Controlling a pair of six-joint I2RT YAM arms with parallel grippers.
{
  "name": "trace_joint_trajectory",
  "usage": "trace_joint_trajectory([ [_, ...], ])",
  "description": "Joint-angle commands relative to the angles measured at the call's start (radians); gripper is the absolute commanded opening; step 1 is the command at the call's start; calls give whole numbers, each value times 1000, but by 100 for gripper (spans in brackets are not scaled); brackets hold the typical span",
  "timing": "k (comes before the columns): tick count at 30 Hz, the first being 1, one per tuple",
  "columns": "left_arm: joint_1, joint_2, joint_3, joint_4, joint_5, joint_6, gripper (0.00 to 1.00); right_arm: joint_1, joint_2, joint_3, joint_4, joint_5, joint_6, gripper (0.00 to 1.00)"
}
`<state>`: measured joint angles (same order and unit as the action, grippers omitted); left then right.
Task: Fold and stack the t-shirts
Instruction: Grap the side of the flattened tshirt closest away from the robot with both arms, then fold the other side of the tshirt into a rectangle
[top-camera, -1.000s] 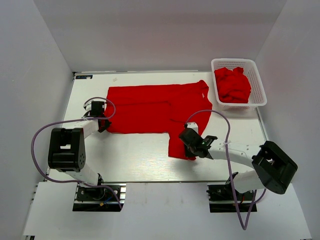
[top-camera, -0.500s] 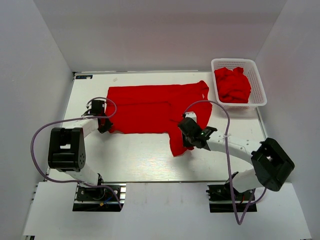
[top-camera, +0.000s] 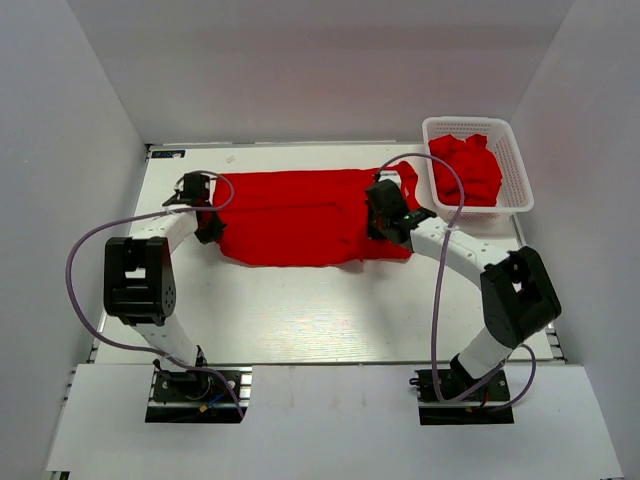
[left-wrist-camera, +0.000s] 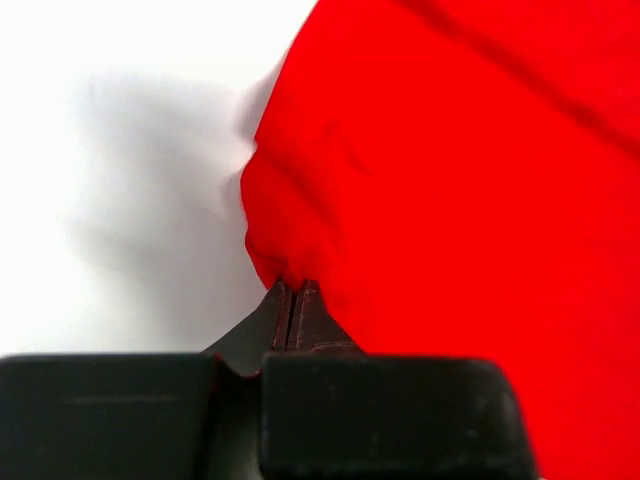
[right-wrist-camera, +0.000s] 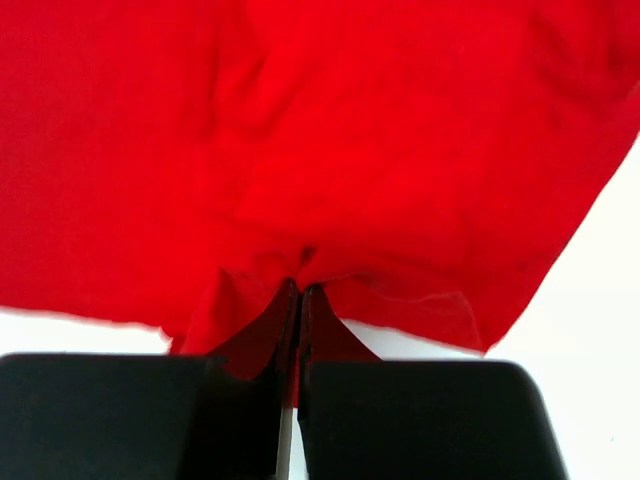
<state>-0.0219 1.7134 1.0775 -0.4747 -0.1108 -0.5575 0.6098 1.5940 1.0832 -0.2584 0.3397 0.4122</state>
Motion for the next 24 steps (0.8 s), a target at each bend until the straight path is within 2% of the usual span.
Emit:
trace_joint_trajectory([
  [1, -4, 40, 99, -38, -32, 7, 0, -51, 40, 82, 21, -4, -38, 0],
  [5, 5, 112, 205, -93, -67, 7, 0, -88, 104, 187, 18, -1, -64, 0],
  [17, 34, 281, 470, -105, -35, 48, 0, -183, 267, 394, -12, -56, -121, 0],
  [24, 34, 322, 522, -67, -24, 67, 0, -222, 334, 475, -10, -94, -151, 0],
])
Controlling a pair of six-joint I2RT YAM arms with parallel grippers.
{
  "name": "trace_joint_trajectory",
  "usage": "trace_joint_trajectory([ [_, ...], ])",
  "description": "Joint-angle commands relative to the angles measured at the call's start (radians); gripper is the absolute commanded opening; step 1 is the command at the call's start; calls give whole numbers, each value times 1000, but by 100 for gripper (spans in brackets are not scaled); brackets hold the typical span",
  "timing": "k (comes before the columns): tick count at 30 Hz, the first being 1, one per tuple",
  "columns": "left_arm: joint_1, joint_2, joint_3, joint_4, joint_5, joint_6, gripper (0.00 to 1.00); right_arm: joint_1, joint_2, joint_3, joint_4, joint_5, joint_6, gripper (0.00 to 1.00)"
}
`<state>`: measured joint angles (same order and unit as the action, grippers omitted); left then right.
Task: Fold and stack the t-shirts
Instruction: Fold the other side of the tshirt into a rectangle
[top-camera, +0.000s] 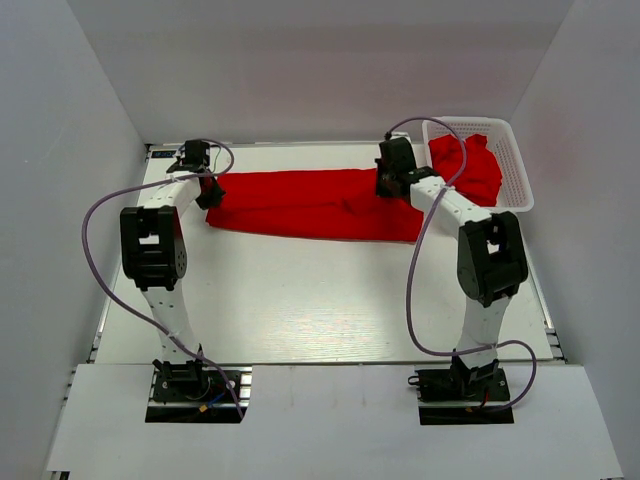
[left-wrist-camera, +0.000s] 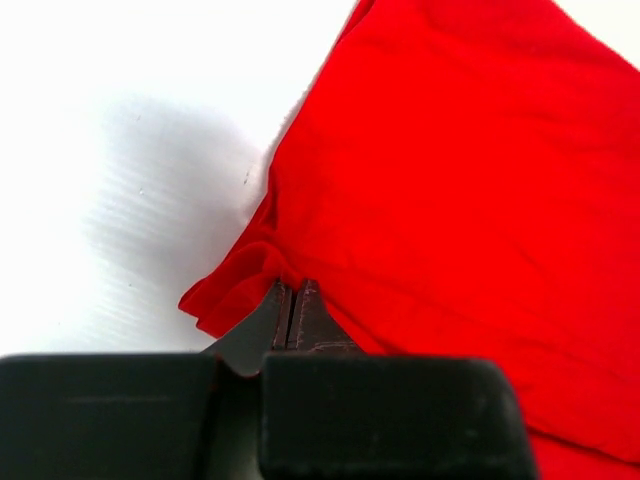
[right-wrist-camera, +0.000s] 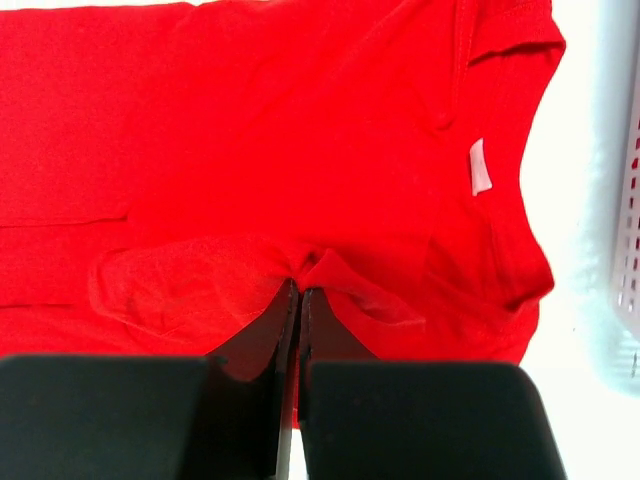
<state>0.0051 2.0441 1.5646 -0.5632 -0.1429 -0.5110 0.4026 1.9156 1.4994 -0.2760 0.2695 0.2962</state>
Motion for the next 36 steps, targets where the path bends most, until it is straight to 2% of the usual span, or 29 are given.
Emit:
trace_joint_trajectory([
  [1, 7, 2, 35, 34, 8, 20, 0, -19, 28, 74, 6, -26, -37, 0],
  [5, 7, 2, 26, 101, 34, 31, 0, -36, 69, 120, 8, -61, -48, 0],
  [11, 7, 42, 58, 111, 25, 51, 0, -59, 121, 171, 4, -78, -48, 0],
  [19, 7, 114, 121, 19, -10, 20, 0, -76, 194, 236, 4, -104, -65, 0],
  [26, 7, -53, -73, 132, -20, 20, 0, -79, 186, 225, 12, -104, -69, 0],
  [32, 7, -211, -244, 171, -20, 31, 0, -82, 33, 95, 41, -82, -71, 0],
  [36, 7, -260, -288, 158, -20, 31, 0, -81, -13, 22, 29, -85, -58, 0],
])
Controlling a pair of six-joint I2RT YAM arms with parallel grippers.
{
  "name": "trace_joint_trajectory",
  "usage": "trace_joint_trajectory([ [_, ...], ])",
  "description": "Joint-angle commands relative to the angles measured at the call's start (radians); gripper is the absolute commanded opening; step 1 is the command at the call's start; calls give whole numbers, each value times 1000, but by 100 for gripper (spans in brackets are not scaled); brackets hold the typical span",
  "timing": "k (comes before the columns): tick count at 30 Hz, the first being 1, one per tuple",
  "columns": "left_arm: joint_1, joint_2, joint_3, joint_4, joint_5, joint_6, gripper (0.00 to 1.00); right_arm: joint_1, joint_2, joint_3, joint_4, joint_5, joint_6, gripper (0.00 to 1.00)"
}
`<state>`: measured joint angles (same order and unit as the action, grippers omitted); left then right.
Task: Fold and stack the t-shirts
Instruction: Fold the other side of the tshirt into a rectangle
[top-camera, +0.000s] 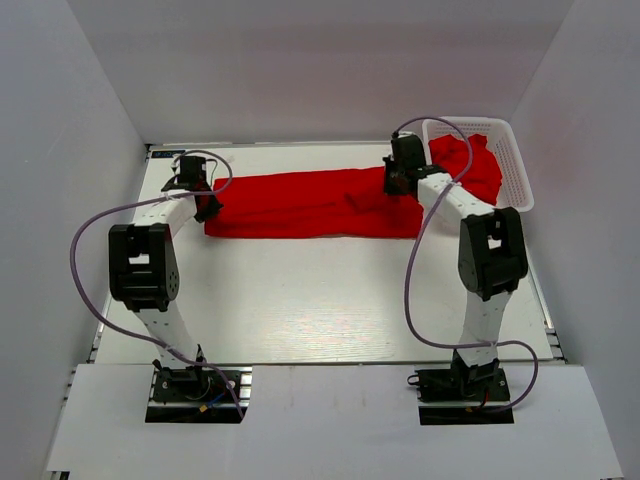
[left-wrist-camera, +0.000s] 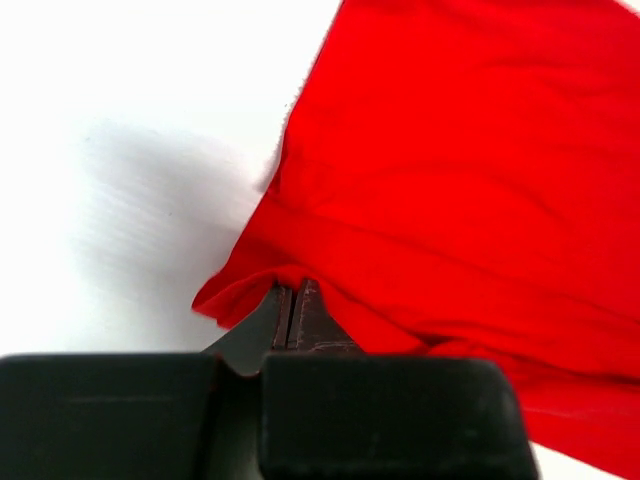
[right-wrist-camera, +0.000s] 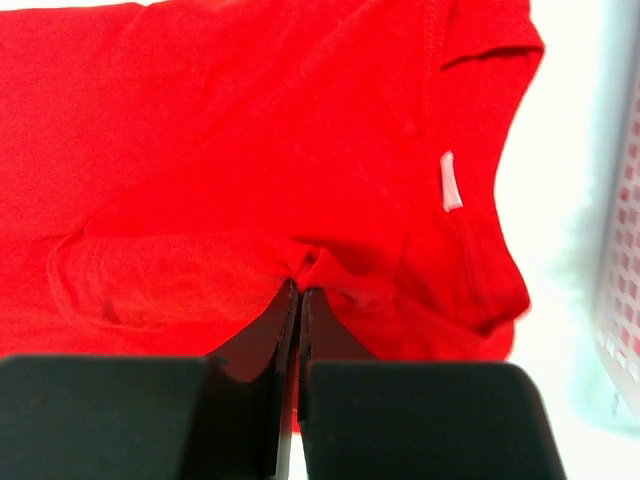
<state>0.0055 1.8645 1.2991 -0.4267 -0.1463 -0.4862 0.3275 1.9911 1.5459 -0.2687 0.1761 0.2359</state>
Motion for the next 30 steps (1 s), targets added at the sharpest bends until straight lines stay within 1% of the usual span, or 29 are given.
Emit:
trace_joint_trajectory([
  [1, 7, -90, -23, 22, -16, 6, 0, -2, -103, -44, 31, 10, 5, 0],
  [6, 7, -140, -54, 22, -4, 6, 0, -7, -164, -79, 37, 28, -6, 0],
  [9, 7, -140, -44, -4, -53, 6, 0, -7, -161, -72, 34, 19, -7, 0],
  [12, 7, -140, -44, -4, -62, 6, 0, -8, -147, -61, 45, 16, -14, 0],
  [15, 7, -110, -35, 6, -62, 6, 0, -7, -112, -29, 45, 13, -20, 0],
  [17, 7, -64, 0, 6, -62, -3, 0, -7, -88, -12, 43, 10, -23, 0],
  [23, 7, 41, 81, 6, -84, -12, 0, -15, 21, 106, 28, 10, -36, 0],
  [27, 16, 119, 144, -15, -84, -22, 1, -19, 115, 186, 14, 8, 14, 0],
  [28, 16, 143, 164, -15, -84, -31, 9, -22, 129, 224, 19, 13, 23, 7],
  [29, 27, 156, 176, -15, -84, -31, 41, -22, 173, 239, 22, 19, 25, 16],
  [30, 27, 166, 202, -15, -93, -41, 60, -27, 192, 253, 23, 25, 26, 23],
])
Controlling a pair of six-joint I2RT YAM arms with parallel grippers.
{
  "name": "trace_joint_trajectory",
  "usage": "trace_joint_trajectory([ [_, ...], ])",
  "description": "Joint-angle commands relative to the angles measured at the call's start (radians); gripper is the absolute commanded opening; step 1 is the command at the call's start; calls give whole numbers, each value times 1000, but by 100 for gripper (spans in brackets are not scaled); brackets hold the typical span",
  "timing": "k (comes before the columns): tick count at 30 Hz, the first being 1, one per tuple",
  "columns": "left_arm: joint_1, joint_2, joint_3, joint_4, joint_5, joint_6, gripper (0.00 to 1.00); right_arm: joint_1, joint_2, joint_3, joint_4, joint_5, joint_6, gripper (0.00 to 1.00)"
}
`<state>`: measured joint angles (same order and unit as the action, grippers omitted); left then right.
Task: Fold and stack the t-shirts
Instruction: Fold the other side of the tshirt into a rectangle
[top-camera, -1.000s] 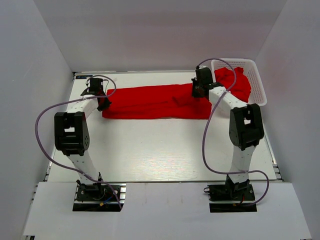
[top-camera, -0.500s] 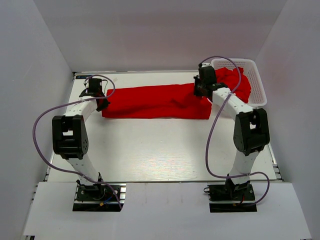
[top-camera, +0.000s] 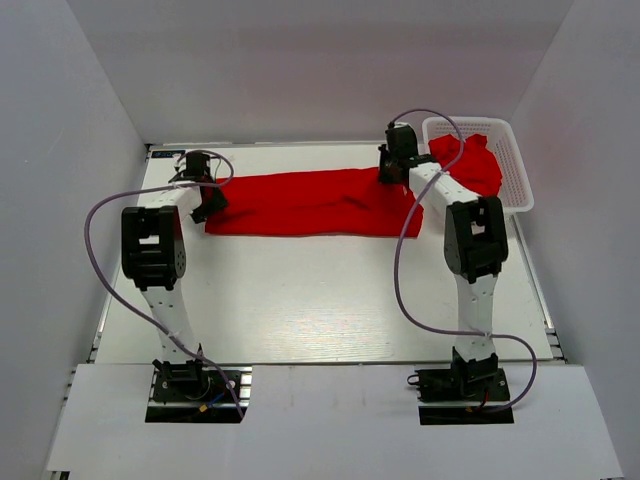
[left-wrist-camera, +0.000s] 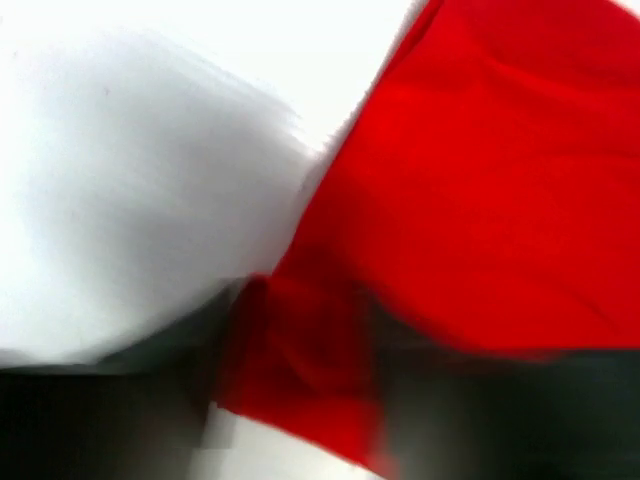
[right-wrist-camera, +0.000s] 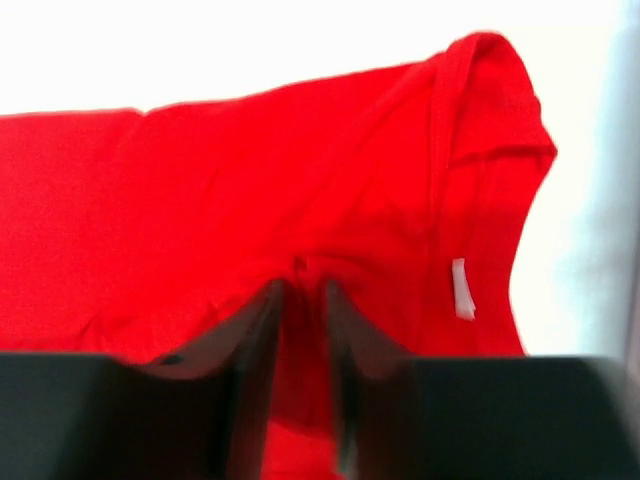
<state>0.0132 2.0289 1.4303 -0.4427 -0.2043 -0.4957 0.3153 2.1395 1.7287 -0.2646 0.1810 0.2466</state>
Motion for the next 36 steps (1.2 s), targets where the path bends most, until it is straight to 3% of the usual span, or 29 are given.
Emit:
trace_joint_trajectory([
  [1, 28, 11, 87, -10, -35, -32, 79, -13, 62, 134, 19, 17, 22, 33],
  [2, 28, 25, 102, -10, -49, -32, 100, -16, 110, 155, 22, 20, 20, 40],
  [3, 37, 25, 139, -23, -58, -32, 100, -21, 131, 202, 21, 23, 14, 49],
  [4, 37, 36, 165, -34, -72, -32, 100, -24, 146, 233, 13, 23, 7, 67],
  [5, 37, 36, 188, -60, -93, -32, 100, -28, 190, 289, -2, 18, 3, 72],
  [7, 48, 36, 248, -74, -103, -18, 100, -30, 195, 350, -30, 15, -15, 80],
  [10, 48, 27, 308, -96, -115, 12, 100, -30, 131, 309, -12, 2, -49, 82],
  [12, 57, 27, 349, -120, -104, 40, 100, -25, 49, 209, 5, -18, -59, 90],
  [18, 33, 27, 349, -73, 93, 144, 100, -21, -98, -15, 18, -170, -104, 90],
  [24, 13, 36, 217, 80, 451, 155, 100, -21, -173, -171, 30, -354, -40, 90],
  [36, -64, 77, 96, 104, 410, 155, 100, -21, -96, -242, 94, -537, 40, 90],
])
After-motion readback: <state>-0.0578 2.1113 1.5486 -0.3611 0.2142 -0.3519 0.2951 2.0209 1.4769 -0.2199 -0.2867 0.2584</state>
